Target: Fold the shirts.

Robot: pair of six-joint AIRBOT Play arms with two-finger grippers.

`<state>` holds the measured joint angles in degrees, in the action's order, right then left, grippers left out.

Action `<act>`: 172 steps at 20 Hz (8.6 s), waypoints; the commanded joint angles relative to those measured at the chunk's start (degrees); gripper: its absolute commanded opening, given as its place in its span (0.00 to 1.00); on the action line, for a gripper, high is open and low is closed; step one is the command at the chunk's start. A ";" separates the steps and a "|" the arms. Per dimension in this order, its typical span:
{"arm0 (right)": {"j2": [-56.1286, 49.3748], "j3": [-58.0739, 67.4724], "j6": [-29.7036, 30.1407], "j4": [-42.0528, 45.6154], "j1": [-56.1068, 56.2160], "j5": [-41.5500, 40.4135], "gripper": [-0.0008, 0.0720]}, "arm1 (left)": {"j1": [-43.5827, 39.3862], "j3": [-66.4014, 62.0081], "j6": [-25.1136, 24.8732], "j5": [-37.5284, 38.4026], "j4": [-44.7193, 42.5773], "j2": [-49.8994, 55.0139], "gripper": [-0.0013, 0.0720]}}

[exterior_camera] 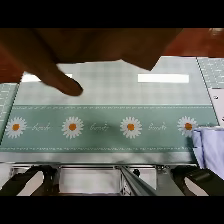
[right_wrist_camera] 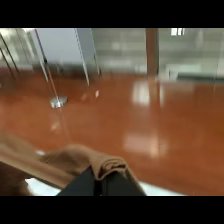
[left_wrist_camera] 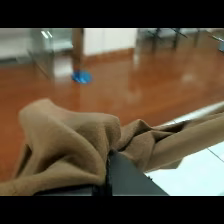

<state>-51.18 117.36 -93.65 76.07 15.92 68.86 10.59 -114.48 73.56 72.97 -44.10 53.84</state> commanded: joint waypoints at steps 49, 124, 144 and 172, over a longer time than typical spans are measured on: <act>-16.48 -71.36 13.97 -18.93 -37.83 -2.51 0.86 | 5.92 79.78 -8.35 -6.54 4.81 21.77 0.97; 9.05 -38.97 8.55 -7.23 -21.81 6.01 0.05 | -10.75 35.26 9.68 -5.70 -16.92 -6.25 0.05; -43.21 -31.93 5.05 -27.52 -25.92 -10.56 0.86 | -14.03 36.33 17.62 -25.70 -13.11 31.36 0.95; 10.34 -88.28 16.24 -27.28 -42.88 -0.33 0.86 | 11.21 75.28 -3.15 -7.69 0.04 20.85 0.97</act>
<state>-41.12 29.39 -76.93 49.10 -26.94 68.40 24.05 -40.16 68.93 69.71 -44.07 74.74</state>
